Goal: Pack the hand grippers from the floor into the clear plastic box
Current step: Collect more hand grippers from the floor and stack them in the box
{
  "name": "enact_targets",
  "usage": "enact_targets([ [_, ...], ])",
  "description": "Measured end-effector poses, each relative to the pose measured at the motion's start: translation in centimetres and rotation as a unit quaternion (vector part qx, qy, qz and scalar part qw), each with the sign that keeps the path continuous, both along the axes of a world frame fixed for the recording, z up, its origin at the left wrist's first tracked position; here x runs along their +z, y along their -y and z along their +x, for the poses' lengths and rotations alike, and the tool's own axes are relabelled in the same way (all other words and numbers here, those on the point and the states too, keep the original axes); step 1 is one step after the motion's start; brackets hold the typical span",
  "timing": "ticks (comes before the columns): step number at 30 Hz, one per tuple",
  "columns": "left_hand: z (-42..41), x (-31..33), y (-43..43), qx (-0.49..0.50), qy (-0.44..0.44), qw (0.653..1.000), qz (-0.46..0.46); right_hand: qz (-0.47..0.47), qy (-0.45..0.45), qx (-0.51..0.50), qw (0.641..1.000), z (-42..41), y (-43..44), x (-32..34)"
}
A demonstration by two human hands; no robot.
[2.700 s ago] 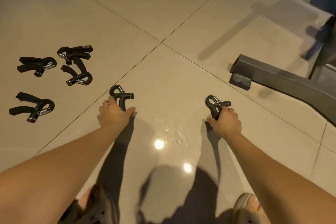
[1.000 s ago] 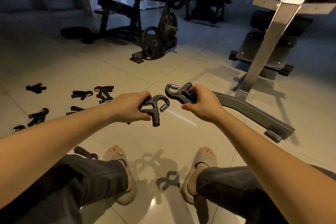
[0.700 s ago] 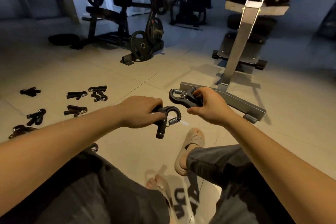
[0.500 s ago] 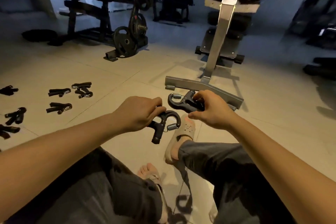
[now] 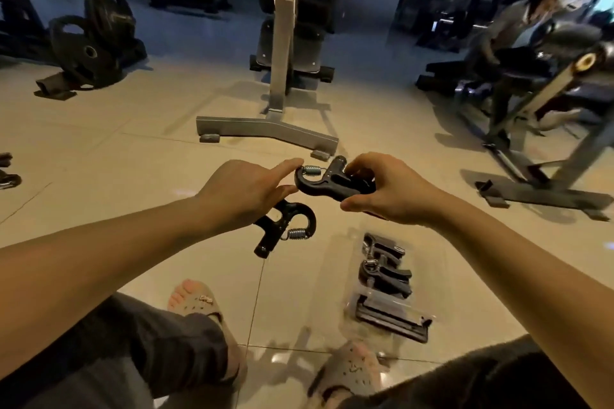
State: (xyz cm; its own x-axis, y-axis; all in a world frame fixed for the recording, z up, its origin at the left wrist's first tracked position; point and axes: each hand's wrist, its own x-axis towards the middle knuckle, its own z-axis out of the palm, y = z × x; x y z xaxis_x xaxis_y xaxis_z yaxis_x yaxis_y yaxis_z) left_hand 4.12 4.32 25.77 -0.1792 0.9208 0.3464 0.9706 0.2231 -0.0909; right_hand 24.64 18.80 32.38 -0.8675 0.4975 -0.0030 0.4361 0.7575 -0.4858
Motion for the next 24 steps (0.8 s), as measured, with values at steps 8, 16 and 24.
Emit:
enact_targets([
  [8, 2.8, -0.8, -5.0, -0.116, -0.074, 0.99, -0.007, -0.02, 0.029, -0.019, 0.999, 4.6, -4.5, -2.1],
  [16, 4.4, -1.5, -11.2, -0.205, -0.147, 0.965, -0.066, -0.098, -0.006, -0.058, 0.993, 7.6, -9.5, -5.5],
  [24, 5.8, -1.9, -17.2, -0.25, -0.181, 0.948, -0.081, -0.099, 0.01, -0.09, 0.991, 9.7, -13.6, -5.3],
])
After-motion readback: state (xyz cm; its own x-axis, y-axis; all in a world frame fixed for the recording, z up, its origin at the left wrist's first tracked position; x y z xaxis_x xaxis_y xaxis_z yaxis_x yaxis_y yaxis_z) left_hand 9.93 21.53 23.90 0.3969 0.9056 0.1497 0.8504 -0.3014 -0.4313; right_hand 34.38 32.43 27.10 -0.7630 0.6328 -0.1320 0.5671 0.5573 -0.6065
